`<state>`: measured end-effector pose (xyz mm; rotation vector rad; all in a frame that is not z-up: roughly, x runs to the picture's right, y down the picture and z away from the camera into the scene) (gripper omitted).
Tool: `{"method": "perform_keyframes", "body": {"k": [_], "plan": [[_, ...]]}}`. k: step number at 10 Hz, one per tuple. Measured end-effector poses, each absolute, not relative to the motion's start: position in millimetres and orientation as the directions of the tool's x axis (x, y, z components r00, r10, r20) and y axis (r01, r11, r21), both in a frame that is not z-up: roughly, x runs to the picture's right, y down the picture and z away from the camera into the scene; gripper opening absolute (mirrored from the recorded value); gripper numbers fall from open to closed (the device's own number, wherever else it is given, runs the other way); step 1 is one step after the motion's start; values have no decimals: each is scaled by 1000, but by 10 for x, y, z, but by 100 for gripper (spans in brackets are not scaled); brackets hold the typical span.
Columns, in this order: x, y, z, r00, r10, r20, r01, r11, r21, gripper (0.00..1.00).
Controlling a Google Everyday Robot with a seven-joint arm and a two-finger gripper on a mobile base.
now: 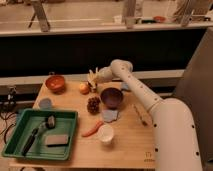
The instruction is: Place banana in metal cup
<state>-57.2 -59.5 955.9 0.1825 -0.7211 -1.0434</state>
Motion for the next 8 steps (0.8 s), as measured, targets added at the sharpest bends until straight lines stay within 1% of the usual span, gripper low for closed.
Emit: {"method": "perform_keyframes", "body": {"k": [1,2,5,8], "plan": [[-590,-588,9566,293,-840,456,722,507,470,77],[-601,-586,9569,289,-842,455,722,504,474,80],[-612,-590,9566,281,-848,450,727,494,478,80],[-629,-646,9466,272,-857,438,748,475,464,80]]}}
